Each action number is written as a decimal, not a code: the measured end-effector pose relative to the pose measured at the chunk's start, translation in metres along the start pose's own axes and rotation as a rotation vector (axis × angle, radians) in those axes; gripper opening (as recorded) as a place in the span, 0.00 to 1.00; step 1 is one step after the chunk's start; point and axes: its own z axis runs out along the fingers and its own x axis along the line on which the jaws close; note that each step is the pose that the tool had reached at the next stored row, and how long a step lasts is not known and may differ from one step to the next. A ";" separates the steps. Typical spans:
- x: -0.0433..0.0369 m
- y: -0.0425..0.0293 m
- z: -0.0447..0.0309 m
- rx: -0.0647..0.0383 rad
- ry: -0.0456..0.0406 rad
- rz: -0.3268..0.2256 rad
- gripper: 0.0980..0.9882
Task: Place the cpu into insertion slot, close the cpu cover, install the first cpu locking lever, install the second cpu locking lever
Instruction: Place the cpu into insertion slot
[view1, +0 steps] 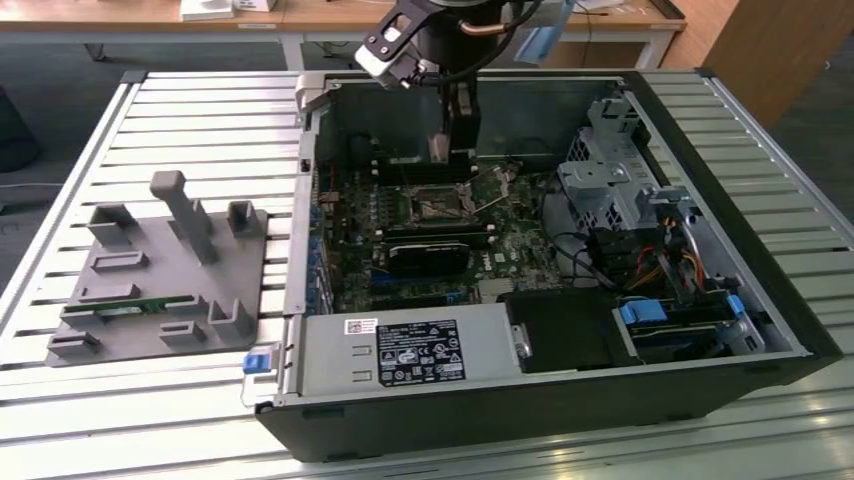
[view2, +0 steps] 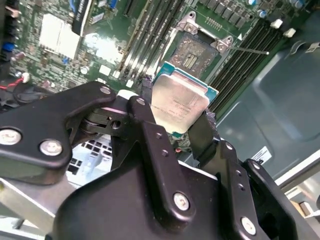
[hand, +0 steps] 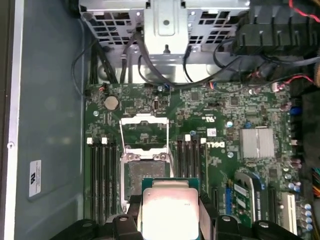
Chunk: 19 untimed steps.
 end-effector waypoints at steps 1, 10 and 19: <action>0.0006 -0.0002 0.0018 -0.001 0.0009 -0.010 0.49; 0.0123 -0.0018 0.0171 -0.006 0.0028 -0.052 0.49; 0.0133 -0.0032 0.0333 -0.006 0.0028 -0.052 0.49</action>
